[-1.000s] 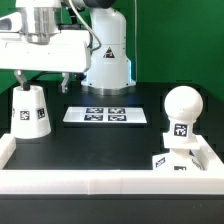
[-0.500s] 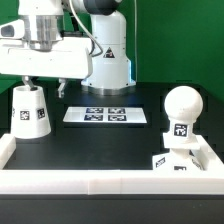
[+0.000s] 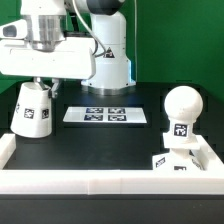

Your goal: Assemble lamp

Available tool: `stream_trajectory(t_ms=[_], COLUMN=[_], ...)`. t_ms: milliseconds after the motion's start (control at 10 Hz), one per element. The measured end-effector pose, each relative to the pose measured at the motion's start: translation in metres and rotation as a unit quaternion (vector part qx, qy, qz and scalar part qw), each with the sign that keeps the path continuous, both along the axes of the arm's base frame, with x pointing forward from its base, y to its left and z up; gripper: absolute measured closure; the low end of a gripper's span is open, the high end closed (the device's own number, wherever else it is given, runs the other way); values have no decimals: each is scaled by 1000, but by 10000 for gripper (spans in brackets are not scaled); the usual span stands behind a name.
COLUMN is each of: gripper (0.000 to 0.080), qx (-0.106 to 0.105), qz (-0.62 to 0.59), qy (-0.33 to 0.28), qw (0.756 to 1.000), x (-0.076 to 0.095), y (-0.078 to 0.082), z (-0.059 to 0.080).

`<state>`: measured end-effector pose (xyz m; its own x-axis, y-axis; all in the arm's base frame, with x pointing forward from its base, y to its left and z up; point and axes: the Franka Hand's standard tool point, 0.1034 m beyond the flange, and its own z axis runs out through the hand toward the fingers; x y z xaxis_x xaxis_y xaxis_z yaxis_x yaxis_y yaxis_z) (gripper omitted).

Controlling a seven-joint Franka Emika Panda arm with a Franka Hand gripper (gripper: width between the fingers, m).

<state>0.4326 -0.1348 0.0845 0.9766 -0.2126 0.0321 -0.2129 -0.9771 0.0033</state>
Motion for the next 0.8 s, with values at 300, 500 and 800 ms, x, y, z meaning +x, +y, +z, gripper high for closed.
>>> stream_trajectory(t_ms=[300, 500, 800], gripper=[756, 755, 755], qx=[9, 26, 50], qz=[-5, -27, -80], qy=[-2, 0, 11], qw=[1000, 999, 995], x=[20, 32, 59], y=[36, 75, 129], z=[8, 24, 66])
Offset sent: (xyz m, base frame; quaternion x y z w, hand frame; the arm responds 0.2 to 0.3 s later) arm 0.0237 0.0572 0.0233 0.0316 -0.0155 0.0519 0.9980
